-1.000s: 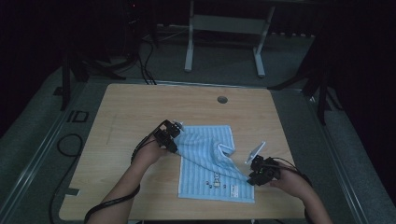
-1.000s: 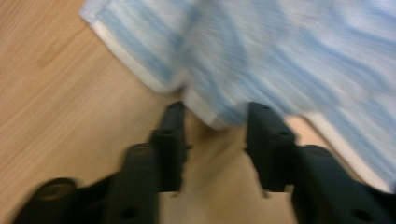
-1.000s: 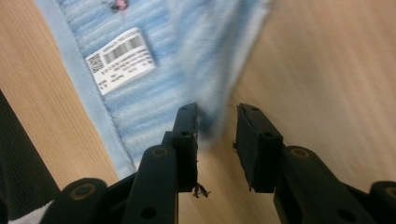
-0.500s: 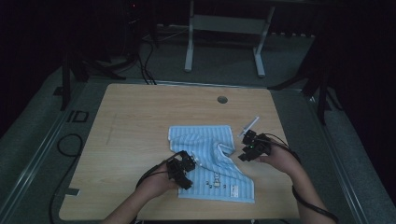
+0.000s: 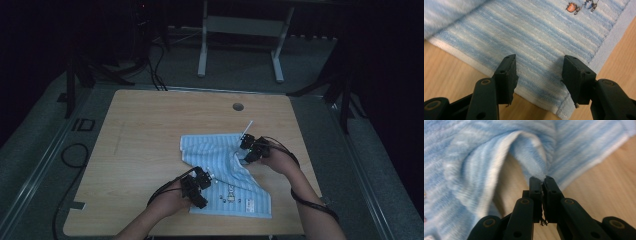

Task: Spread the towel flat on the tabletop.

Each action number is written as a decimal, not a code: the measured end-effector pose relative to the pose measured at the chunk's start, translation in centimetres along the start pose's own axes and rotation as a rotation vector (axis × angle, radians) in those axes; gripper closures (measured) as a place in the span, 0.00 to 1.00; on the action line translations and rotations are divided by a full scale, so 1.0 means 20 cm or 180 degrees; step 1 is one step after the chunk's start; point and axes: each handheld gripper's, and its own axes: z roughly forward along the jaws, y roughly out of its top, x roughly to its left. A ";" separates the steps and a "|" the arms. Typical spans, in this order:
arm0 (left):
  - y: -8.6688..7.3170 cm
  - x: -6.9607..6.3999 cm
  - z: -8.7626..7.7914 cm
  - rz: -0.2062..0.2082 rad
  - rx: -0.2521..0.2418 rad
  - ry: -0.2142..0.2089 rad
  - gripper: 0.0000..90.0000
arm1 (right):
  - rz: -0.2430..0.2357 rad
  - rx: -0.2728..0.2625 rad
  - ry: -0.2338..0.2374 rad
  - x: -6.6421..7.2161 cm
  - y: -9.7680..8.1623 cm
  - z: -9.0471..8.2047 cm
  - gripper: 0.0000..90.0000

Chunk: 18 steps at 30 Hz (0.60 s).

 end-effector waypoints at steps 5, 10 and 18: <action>-0.06 -0.02 -0.02 0.0001 0.0034 -0.0020 0.49 | 0.0139 -0.0116 -0.0108 -0.07 0.00 -0.07 0.96; -0.12 -0.05 -0.03 -0.0049 -0.0018 -0.0058 0.47 | 0.0244 -0.0119 -0.0177 -0.15 -0.01 -0.12 0.96; -0.16 -0.10 -0.04 -0.0028 -0.0052 -0.0083 0.47 | 0.0481 0.0035 -0.0247 -0.28 -0.05 -0.06 0.96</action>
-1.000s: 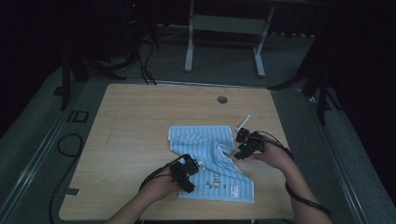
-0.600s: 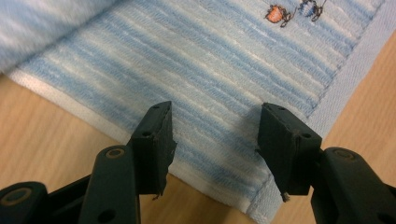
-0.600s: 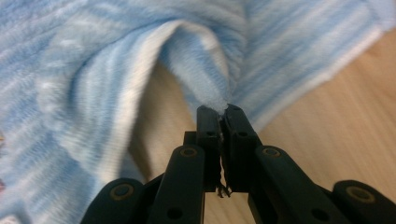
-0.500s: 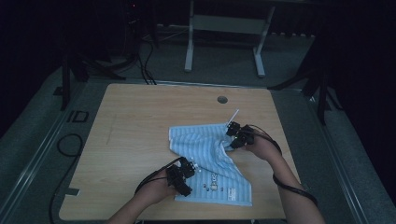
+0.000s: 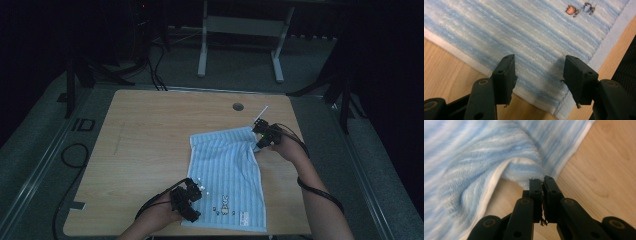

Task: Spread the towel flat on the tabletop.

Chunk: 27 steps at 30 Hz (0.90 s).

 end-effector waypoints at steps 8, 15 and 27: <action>-0.01 -0.01 0.00 0.0002 -0.0015 -0.0070 0.47 | 0.0252 0.0207 0.0060 -0.10 -0.04 0.11 0.95; -0.01 0.02 -0.05 -0.0042 -0.0170 -0.0050 0.47 | 0.0217 0.0081 0.0124 -0.05 -0.12 0.02 0.73; 0.00 0.10 -0.04 0.0031 -0.0218 0.0065 0.49 | -0.0403 -0.0258 0.0489 0.43 -0.35 -0.08 0.72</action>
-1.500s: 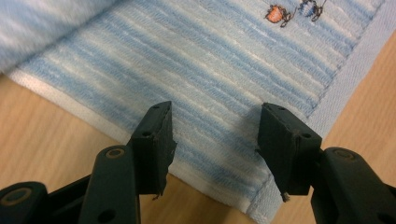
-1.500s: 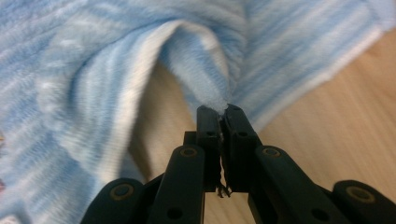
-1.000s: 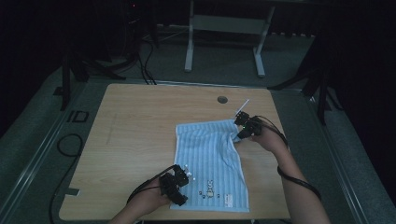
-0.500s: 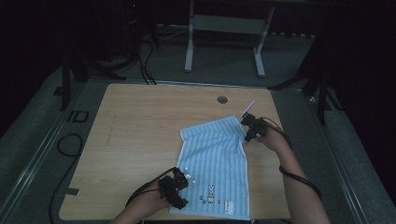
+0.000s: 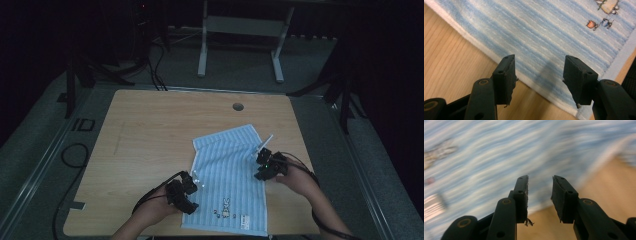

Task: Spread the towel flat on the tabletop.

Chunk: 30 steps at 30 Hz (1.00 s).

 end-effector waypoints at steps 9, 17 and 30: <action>0.05 0.08 0.06 -0.0048 0.0037 0.0059 0.53 | -0.0121 0.0186 0.0036 0.11 -0.11 0.12 0.70; 0.08 0.03 0.07 0.0069 0.0009 0.0077 0.87 | -0.0170 0.0204 -0.0016 0.12 -0.12 0.12 0.93; -0.01 -0.20 -0.14 0.0194 -0.0262 -0.0329 0.95 | -0.0350 -0.0089 -0.0032 0.28 -0.23 -0.12 0.96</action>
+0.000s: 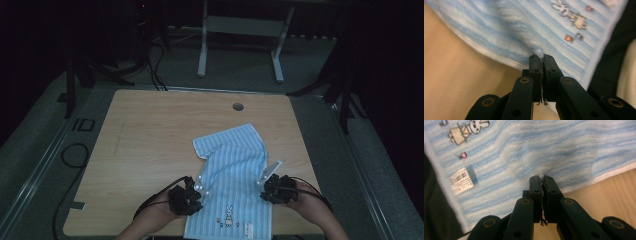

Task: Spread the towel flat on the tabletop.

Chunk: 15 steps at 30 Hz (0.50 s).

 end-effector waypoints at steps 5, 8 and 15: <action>-0.03 -0.13 0.01 0.0128 0.0077 -0.0393 0.94 | -0.0078 0.0044 0.0127 0.11 -0.07 -0.02 0.95; -0.04 -0.17 0.02 0.0188 0.0162 -0.0449 0.81 | -0.0090 0.0127 0.0198 0.15 -0.10 0.00 0.86; 0.01 0.00 0.00 -0.0018 0.0052 -0.0036 0.50 | 0.0066 -0.0024 0.0020 0.04 -0.07 -0.02 0.75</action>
